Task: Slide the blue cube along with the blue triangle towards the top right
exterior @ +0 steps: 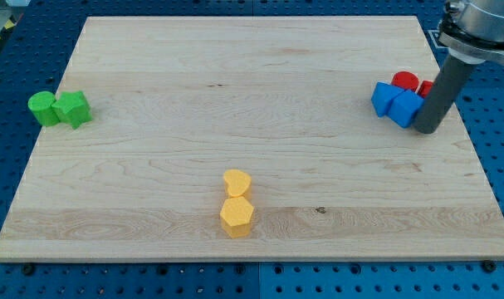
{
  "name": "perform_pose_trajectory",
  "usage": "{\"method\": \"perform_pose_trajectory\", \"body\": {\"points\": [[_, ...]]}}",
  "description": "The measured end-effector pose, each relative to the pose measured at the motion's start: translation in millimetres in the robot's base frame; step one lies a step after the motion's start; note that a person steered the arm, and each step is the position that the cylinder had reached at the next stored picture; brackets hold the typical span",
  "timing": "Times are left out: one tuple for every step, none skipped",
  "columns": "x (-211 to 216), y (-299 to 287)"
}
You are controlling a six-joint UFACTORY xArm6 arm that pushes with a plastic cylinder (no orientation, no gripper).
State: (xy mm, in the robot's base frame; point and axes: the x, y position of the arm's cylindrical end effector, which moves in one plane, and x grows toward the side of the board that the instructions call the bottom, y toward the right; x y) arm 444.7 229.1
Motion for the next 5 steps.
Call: {"method": "perform_pose_trajectory", "body": {"points": [[-4.6, -21.7], [-10.4, -39.5], [-23.0, -52.2], [-45.0, -60.8], [-69.4, -68.6]]}}
